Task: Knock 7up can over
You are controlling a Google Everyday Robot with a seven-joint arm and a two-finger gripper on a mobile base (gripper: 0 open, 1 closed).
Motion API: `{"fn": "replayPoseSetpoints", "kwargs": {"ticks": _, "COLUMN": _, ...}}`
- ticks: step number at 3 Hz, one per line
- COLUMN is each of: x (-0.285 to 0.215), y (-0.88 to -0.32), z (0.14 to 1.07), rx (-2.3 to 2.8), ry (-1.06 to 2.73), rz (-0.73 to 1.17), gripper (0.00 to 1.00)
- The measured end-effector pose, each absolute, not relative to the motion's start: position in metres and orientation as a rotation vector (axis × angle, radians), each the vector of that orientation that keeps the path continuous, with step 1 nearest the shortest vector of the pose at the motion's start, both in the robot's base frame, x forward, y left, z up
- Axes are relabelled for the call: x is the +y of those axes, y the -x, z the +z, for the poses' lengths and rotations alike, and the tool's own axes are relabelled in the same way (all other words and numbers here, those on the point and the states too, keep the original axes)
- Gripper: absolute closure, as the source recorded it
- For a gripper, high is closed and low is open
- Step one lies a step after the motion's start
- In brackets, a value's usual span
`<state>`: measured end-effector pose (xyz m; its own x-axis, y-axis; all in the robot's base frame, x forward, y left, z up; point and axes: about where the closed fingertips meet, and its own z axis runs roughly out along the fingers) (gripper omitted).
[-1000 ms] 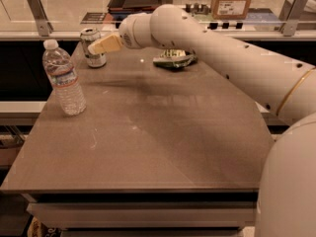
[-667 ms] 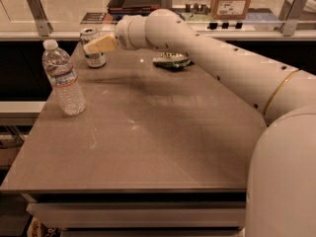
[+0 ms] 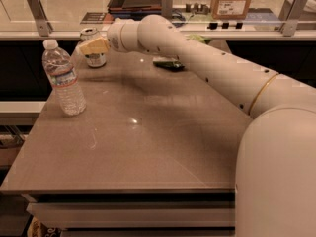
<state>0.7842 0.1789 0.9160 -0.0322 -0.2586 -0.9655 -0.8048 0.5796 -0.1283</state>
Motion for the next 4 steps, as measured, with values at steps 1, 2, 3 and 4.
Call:
{"fn": "replayPoseSetpoints", "kwargs": {"ticks": 1, "x": 0.198, "y": -0.785, "z": 0.905, "rx": 1.583, "ry": 0.924, "rz": 0.607, "gripper": 0.0}}
{"fn": "replayPoseSetpoints", "kwargs": {"ticks": 2, "x": 0.209, "y": -0.788, "z": 0.9, "rx": 1.577, "ry": 0.928, "rz": 0.637, "gripper": 0.0}}
{"fn": "replayPoseSetpoints", "kwargs": {"ticks": 3, "x": 0.215, "y": -0.789, "z": 0.896, "rx": 1.583, "ry": 0.932, "rz": 0.66, "gripper": 0.17}}
{"fn": "replayPoseSetpoints", "kwargs": {"ticks": 4, "x": 0.218, "y": -0.789, "z": 0.895, "rx": 1.582, "ry": 0.935, "rz": 0.663, "gripper": 0.41}}
